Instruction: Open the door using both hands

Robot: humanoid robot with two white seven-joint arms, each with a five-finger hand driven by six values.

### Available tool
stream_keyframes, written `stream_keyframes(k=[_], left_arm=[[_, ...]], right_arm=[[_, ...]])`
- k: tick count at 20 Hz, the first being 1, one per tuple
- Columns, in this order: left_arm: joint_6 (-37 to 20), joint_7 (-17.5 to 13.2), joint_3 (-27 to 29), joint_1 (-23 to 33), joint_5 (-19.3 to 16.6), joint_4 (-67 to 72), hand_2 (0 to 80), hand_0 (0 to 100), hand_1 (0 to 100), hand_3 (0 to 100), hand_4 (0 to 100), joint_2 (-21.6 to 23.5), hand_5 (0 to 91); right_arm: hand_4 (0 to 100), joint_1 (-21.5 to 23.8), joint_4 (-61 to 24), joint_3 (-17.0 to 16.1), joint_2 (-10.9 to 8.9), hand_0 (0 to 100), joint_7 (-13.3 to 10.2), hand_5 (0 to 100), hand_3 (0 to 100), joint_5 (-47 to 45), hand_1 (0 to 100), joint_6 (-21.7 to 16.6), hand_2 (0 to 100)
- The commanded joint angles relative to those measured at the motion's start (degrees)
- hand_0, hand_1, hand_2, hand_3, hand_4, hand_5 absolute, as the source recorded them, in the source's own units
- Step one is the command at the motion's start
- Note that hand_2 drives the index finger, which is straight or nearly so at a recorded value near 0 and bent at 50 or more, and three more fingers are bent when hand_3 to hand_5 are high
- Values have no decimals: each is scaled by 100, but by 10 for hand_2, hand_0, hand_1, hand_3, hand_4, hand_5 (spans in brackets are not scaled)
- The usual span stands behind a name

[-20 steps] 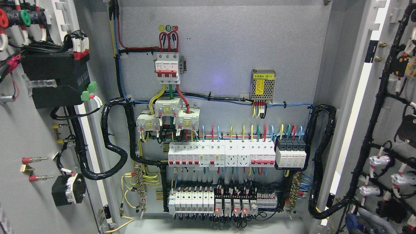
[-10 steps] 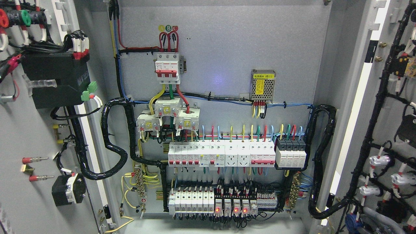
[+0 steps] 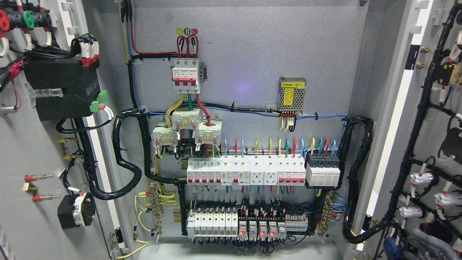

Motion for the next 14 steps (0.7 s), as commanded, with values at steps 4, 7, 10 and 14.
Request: stream_keyframes(k=[4, 7, 10, 14], left_arm=[[-159, 3, 533, 15, 48, -73, 0, 0, 0, 0, 0, 103, 0], [-168, 12, 612, 15, 241, -73, 0, 0, 0, 0, 0, 85, 0], [-168, 12, 692, 15, 356, -64, 0, 0, 0, 0, 0, 94, 0], [-238, 12, 779, 15, 435, -56, 0, 0, 0, 0, 0, 111, 0]], right_arm=[[0, 128, 108, -294, -66, 0, 0, 0, 0, -70, 0, 13, 0], [0, 190, 108, -330, -66, 0, 0, 0, 0, -105, 0, 13, 0], [0, 287, 108, -478, -66, 0, 0, 0, 0, -105, 0, 22, 0], [0, 383, 108, -576, -66, 0, 0, 0, 0, -253, 0, 13, 0]])
